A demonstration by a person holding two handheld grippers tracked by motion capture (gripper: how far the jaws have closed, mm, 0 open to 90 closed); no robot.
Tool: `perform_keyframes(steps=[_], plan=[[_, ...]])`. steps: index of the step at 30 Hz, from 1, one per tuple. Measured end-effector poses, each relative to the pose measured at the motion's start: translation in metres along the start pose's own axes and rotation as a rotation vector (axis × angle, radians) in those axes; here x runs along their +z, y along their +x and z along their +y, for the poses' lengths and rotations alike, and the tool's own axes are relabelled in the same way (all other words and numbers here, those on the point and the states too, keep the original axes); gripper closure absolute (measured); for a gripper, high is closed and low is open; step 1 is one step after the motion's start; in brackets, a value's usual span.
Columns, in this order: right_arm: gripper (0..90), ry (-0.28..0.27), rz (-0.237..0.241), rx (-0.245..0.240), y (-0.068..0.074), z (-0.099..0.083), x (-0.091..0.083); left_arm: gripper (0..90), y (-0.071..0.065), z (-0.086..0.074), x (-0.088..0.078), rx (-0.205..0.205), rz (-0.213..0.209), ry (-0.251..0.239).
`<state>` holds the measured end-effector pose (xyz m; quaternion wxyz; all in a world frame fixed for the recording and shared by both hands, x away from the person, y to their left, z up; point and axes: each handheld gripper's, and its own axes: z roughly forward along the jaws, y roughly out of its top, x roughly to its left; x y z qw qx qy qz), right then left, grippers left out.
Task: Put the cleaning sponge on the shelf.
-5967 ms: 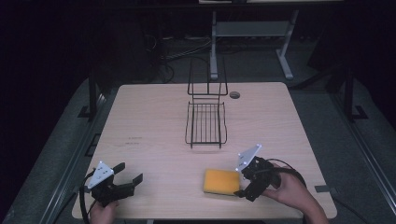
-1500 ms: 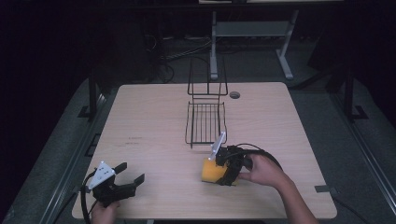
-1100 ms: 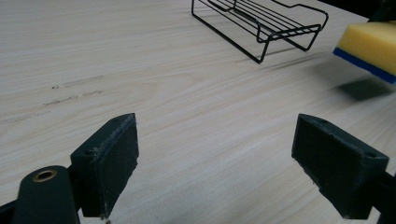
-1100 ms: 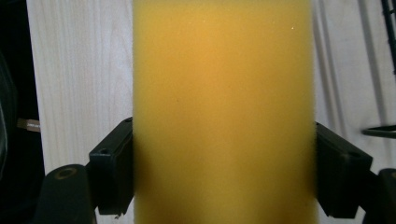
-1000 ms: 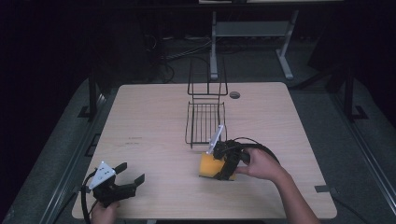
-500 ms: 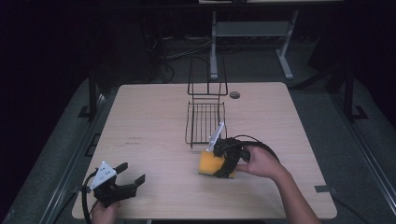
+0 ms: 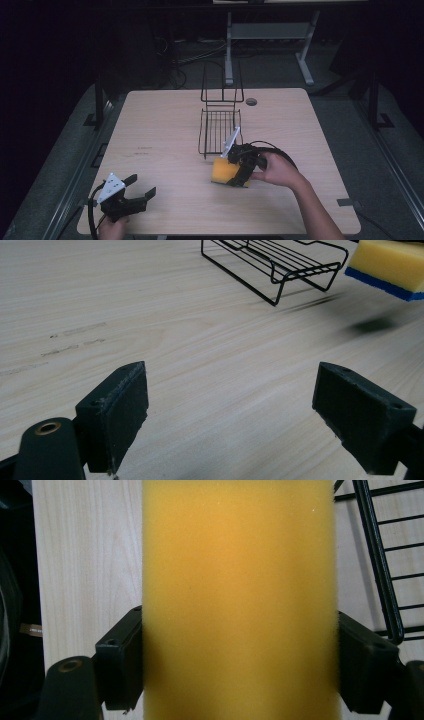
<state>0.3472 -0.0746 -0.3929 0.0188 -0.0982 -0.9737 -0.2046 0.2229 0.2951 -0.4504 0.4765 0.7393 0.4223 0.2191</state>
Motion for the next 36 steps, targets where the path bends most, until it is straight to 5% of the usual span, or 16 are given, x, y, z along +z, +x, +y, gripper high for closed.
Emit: perform_keyframes(steps=[36], plan=[[21.1, 0.030, 0.011, -0.017, -0.029, 0.037, -0.006, 14.0, 0.001, 0.000, 0.000, 0.002, -0.001, 0.001]])
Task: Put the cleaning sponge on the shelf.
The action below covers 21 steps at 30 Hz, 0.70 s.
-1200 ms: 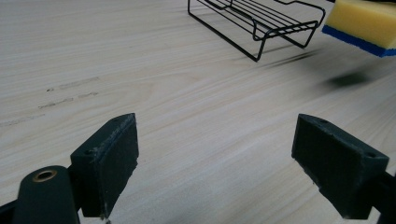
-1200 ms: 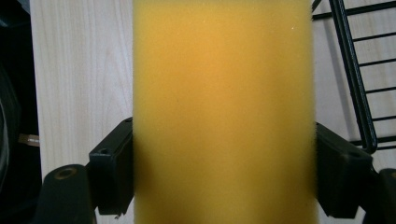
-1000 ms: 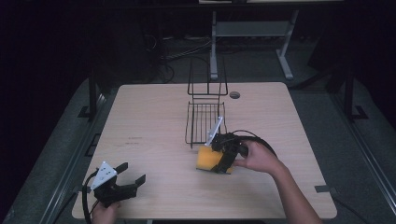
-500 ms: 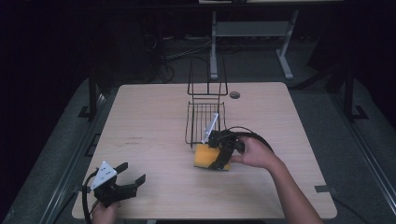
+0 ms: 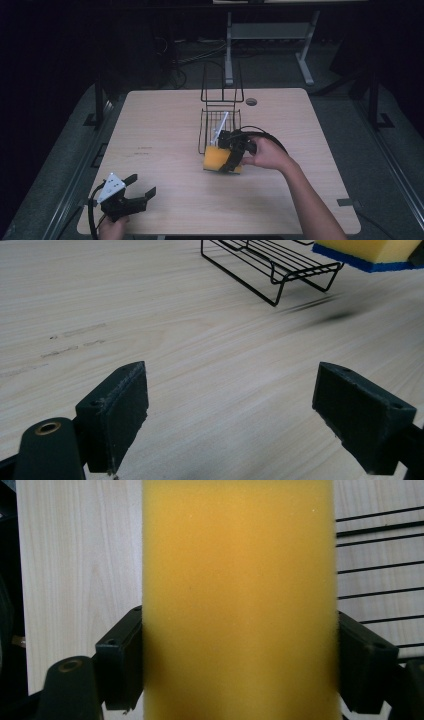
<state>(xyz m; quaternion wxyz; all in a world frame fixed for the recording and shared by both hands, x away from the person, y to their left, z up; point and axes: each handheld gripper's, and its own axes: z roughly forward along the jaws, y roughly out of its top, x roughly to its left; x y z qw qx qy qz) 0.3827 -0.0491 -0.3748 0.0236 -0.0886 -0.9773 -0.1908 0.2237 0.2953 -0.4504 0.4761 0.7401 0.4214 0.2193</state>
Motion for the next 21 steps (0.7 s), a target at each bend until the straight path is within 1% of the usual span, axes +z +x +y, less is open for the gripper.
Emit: perform_keyframes(steps=[3, 5, 9, 11, 12, 14, 21], plan=[[21.1, 0.021, -0.013, -0.005, -0.004, 0.004, 0.001, 14.0, 0.000, 0.000, 0.000, 0.001, 0.001, -0.002], [21.2, 0.021, -0.004, -0.002, -0.008, 0.006, 0.000, 14.0, 0.000, 0.000, 0.000, 0.003, -0.003, 0.000], [21.1, 0.034, -0.017, 0.003, -0.015, 0.010, -0.001, 14.1, 0.001, 0.000, -0.002, 0.004, 0.002, 0.001], [21.2, 0.015, 0.005, 0.002, -0.018, 0.012, -0.001, 14.1, 0.002, 0.000, -0.001, -0.003, 0.004, -0.003], [21.1, 0.017, 0.007, 0.004, -0.018, 0.013, -0.002, 14.0, 0.002, 0.000, -0.002, -0.004, 0.004, -0.002], [21.1, 0.029, -0.006, 0.000, -0.020, 0.015, -0.001, 14.1, 0.002, 0.000, -0.002, 0.000, 0.003, -0.002], [21.1, 0.038, 0.002, 0.002, -0.027, 0.021, 0.003, 14.1, 0.002, 0.000, -0.002, -0.001, 0.003, -0.004]])
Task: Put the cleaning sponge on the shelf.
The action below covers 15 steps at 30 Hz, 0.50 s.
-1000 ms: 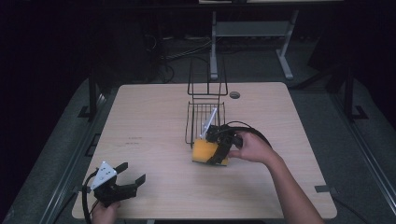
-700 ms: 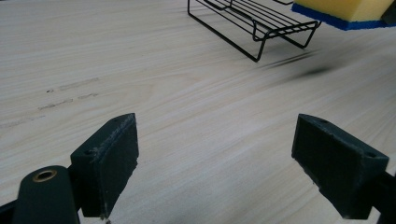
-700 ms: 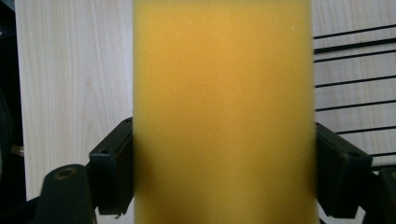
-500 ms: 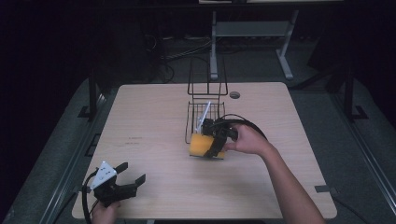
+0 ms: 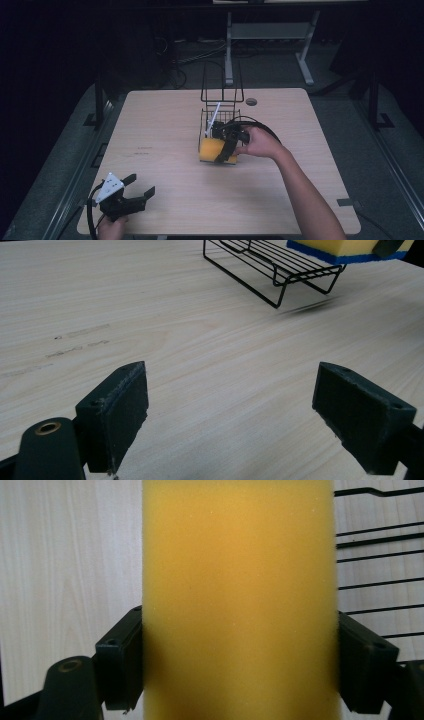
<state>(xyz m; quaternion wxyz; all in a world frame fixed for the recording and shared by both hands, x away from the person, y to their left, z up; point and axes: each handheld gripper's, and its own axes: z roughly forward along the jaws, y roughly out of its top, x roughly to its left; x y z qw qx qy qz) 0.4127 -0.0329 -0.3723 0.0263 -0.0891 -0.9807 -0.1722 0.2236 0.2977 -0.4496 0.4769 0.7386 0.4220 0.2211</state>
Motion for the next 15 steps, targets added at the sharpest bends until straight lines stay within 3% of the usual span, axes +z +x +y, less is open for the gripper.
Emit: perform_keyframes(steps=[15], plan=[[21.1, 0.004, 0.032, 0.041, -0.019, -0.002, 0.010, 14.0, 0.000, 0.000, 0.000, -0.002, 0.000, -0.005]])
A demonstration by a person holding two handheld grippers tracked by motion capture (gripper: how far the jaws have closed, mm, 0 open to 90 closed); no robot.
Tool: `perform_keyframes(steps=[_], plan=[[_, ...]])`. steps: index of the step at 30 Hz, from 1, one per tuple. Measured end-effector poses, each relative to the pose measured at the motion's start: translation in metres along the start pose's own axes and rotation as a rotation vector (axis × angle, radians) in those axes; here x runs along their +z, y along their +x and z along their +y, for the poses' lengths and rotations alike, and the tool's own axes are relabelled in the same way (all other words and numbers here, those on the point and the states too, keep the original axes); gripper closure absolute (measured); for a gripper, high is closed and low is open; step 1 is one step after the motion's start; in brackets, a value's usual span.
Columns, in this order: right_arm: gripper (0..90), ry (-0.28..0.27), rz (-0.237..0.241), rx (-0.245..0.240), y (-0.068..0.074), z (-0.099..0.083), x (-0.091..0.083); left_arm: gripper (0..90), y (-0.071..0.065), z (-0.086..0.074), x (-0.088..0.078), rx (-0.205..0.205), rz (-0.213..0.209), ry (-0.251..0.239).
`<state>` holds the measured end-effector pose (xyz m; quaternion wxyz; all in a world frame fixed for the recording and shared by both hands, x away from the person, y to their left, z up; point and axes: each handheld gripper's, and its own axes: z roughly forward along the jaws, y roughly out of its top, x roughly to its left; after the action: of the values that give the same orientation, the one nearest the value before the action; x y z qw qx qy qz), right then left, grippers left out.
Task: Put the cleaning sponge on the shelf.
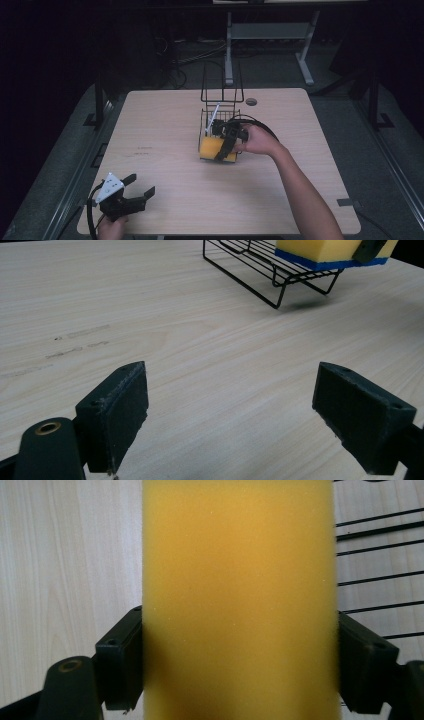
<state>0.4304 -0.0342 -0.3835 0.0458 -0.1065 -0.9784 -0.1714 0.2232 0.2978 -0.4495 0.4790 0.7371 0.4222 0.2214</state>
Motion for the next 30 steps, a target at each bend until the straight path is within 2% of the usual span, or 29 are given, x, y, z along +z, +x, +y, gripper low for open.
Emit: perform_keyframes(steps=[5, 8, 11, 14, 18, 22, 26, 30], plan=[[21.1, -0.007, 0.008, 0.026, -0.008, -0.002, 0.002, 14.0, 0.000, 0.000, 0.000, 0.000, -0.001, 0.001], [21.1, 0.024, -0.011, 0.013, -0.011, 0.001, 0.002, 14.0, 0.000, 0.000, 0.001, 0.003, -0.002, 0.003], [21.1, 0.026, -0.009, 0.011, -0.017, 0.004, 0.002, 14.0, 0.000, 0.000, 0.001, 0.000, -0.003, 0.002], [21.2, 0.007, 0.002, 0.035, -0.023, 0.003, 0.003, 14.0, 0.000, 0.001, 0.000, -0.001, -0.004, -0.001], [21.2, 0.043, -0.020, 0.041, -0.032, 0.002, 0.004, 14.1, 0.000, 0.000, 0.001, 0.000, -0.004, 0.000], [21.2, 0.013, -0.008, 0.063, -0.042, 0.004, 0.001, 14.1, 0.000, 0.001, 0.001, -0.003, -0.005, -0.001], [21.2, 0.053, -0.039, 0.058, -0.048, 0.005, 0.002, 14.0, -0.001, 0.001, 0.001, -0.001, -0.005, -0.002], [21.1, 0.036, -0.030, 0.069, -0.053, 0.007, 0.003, 14.1, 0.000, 0.001, 0.001, -0.003, -0.007, -0.003]])
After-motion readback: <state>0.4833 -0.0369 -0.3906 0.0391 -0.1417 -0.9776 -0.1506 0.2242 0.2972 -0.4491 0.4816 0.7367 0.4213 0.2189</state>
